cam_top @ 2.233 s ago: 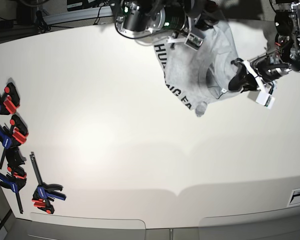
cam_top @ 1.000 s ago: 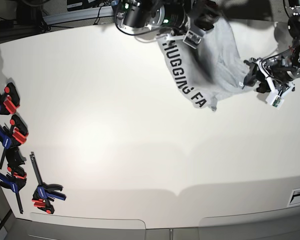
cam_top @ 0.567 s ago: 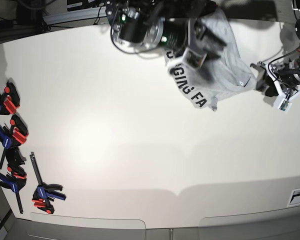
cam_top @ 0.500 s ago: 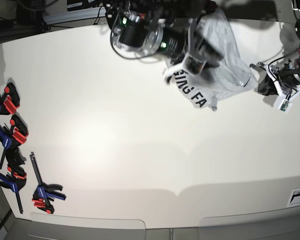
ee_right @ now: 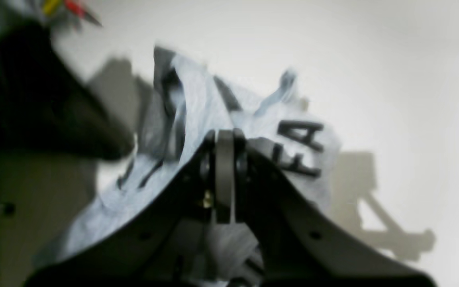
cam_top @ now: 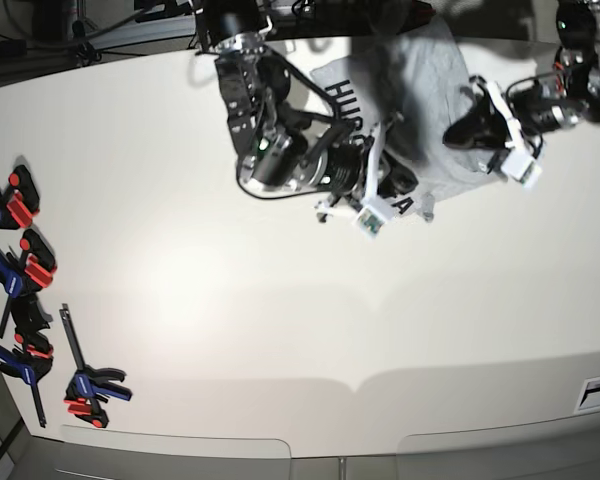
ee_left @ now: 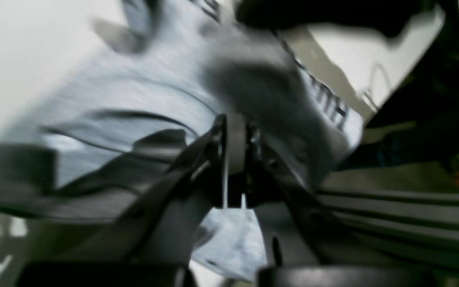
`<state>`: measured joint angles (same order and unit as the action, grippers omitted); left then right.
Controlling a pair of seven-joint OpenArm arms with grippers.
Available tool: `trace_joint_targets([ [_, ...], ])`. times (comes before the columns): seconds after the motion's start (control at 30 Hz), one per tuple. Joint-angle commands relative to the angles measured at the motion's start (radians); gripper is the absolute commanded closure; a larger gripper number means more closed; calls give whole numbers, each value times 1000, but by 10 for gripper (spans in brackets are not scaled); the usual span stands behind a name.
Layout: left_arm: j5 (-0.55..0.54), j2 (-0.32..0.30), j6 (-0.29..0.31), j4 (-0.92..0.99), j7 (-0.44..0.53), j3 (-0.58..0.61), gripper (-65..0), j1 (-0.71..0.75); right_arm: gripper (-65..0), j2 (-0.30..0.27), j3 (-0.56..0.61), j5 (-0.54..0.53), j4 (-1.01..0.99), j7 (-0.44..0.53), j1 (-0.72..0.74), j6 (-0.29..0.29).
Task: Fold the T-shirt properly
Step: 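Grasp the printed shirt edge with the right gripper and fold it over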
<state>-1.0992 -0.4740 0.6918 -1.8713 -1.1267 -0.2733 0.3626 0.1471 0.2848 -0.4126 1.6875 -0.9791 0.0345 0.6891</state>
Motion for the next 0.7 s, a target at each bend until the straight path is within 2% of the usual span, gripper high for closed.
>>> trace_joint_targets([
  [0.0,-45,-13,6,-15,4,-7,0,9,0,10,-14,-26,18,16,39,9],
  [0.17,-214,-3,6,-16,-112,-7,0,58,0,10,-95,-61,-16,-51,106,9],
  [0.4,-238,19,6,-15,-127,-6,0,95,0,10,-109,-228,-272,-143,158,9],
  [0.53,-238,31,6,-15,-138,-6,0,119,0,10,-110,-204,-411,-46,172,9],
  [0.67,-238,31,6,-15,-140,11,0,151,0,10,-110,-116,-507,61,185,9],
])
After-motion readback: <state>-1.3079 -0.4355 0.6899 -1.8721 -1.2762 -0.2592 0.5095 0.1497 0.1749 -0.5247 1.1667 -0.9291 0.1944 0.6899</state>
